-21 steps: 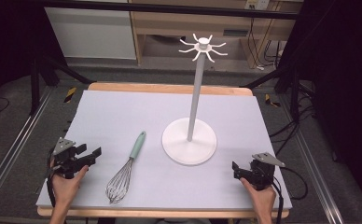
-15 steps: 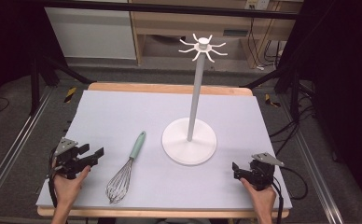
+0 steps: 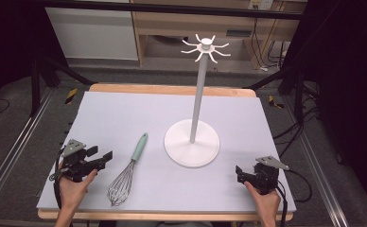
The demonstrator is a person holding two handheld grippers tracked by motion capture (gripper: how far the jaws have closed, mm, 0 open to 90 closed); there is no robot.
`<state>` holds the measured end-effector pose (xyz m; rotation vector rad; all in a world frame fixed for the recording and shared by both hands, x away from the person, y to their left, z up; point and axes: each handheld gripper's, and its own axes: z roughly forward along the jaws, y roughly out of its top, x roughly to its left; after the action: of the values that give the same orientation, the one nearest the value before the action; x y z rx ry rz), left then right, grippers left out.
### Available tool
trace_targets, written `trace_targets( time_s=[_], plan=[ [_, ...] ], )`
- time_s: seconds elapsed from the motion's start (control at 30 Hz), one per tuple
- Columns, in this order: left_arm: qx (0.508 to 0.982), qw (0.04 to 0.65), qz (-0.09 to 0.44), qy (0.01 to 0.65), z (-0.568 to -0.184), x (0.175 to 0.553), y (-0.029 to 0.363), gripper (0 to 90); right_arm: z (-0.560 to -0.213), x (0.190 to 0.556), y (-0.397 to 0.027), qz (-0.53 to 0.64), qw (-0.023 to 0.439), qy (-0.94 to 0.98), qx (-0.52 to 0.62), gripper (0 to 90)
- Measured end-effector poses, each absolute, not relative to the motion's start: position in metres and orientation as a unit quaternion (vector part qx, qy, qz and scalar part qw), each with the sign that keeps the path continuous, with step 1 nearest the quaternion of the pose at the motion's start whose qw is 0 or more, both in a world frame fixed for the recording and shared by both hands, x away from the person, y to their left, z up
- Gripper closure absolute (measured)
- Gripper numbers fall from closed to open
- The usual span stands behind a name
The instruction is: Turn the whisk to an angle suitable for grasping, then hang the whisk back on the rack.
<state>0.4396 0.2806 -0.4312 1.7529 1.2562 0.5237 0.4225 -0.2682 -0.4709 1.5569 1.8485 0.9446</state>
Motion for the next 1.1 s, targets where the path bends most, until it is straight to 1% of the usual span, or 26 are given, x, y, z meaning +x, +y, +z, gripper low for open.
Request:
trace_targets(
  time_s=[0.17, 0.73, 1.1],
  plan=[
    [0.719, 0.432, 0.212, 0.501, -0.427, 0.444, 0.273, 32.6, -0.473, 0.422, -0.266, 0.344, 0.258, 0.689, 0.583, 8.0],
    [0.745, 0.424, 0.209, 0.471, -0.405, 0.459, 0.246, 31.7, -0.474, 0.422, -0.267, 0.342, 0.260, 0.692, 0.581, 8.4],
    [0.771, 0.400, 0.210, 0.449, -0.390, 0.470, 0.221, 30.7, -0.473, 0.421, -0.270, 0.345, 0.258, 0.690, 0.581, 8.4]
  ],
)
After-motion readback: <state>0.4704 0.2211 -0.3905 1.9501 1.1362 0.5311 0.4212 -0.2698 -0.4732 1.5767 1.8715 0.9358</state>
